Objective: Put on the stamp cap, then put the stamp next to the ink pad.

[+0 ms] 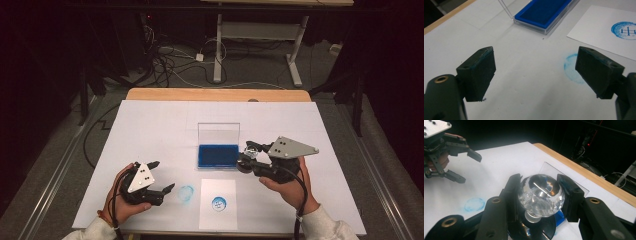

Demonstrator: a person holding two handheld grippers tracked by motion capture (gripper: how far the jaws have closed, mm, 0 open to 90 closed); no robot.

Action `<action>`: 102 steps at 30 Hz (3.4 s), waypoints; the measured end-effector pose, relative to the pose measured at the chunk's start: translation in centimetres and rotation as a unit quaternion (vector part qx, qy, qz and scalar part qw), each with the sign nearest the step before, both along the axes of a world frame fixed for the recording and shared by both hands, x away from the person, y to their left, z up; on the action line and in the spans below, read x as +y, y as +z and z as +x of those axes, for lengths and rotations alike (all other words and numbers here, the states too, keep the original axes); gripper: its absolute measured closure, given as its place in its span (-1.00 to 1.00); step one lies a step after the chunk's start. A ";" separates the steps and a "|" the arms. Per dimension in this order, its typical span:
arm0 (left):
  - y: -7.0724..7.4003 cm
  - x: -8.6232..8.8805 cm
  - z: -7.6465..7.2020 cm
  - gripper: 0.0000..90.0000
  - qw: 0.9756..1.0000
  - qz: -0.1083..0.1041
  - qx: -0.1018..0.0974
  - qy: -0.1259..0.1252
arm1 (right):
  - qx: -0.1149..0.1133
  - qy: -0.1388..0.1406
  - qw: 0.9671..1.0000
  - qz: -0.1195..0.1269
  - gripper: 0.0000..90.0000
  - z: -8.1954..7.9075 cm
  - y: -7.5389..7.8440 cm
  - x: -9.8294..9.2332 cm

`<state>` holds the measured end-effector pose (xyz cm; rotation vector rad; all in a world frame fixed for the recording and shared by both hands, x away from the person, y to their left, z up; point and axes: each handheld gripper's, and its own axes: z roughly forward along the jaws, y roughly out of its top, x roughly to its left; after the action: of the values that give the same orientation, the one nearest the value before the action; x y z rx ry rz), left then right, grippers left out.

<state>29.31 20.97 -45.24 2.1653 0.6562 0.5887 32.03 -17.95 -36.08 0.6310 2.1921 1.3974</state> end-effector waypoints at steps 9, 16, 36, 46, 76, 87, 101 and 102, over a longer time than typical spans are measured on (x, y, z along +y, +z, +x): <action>-0.7 1.2 -0.5 -0.63 1.000 0.004 0.023 0.013 | 0.004 -0.014 1.000 -0.007 0.26 0.5 -0.2 -0.5; -0.9 1.9 -0.8 -0.64 0.999 0.008 0.026 0.025 | 0.013 -0.023 1.000 -0.014 0.26 1.1 -0.5 -0.6; -1.0 1.8 -0.7 -0.64 0.999 0.006 0.027 0.026 | 0.035 -0.063 0.996 -0.058 0.26 5.5 -1.8 -0.6; -1.1 1.7 -0.7 -0.63 0.999 0.010 0.031 0.024 | 0.074 -0.094 0.991 -0.062 0.26 7.7 -4.9 -1.0; -1.1 1.8 -0.5 -0.63 0.999 0.009 0.037 0.022 | 0.100 -0.101 0.984 -0.109 0.25 8.5 -8.7 -0.4; -1.3 1.7 -0.4 -0.63 0.999 0.015 0.042 0.017 | 0.106 -0.103 0.984 -0.101 0.24 8.5 -8.7 -0.6; -1.3 1.6 -0.4 -0.63 0.999 0.016 0.045 0.012 | 0.088 -0.103 0.988 -0.069 -0.20 8.1 -6.9 -1.2; -1.3 1.6 -0.3 -0.63 0.999 0.015 0.046 0.012 | 0.085 -0.104 0.989 -0.066 -0.21 8.0 -6.7 -1.2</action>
<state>28.97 22.53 -46.53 2.2261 0.7283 0.5182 40.03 -19.18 -42.75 0.9305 2.2511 1.1170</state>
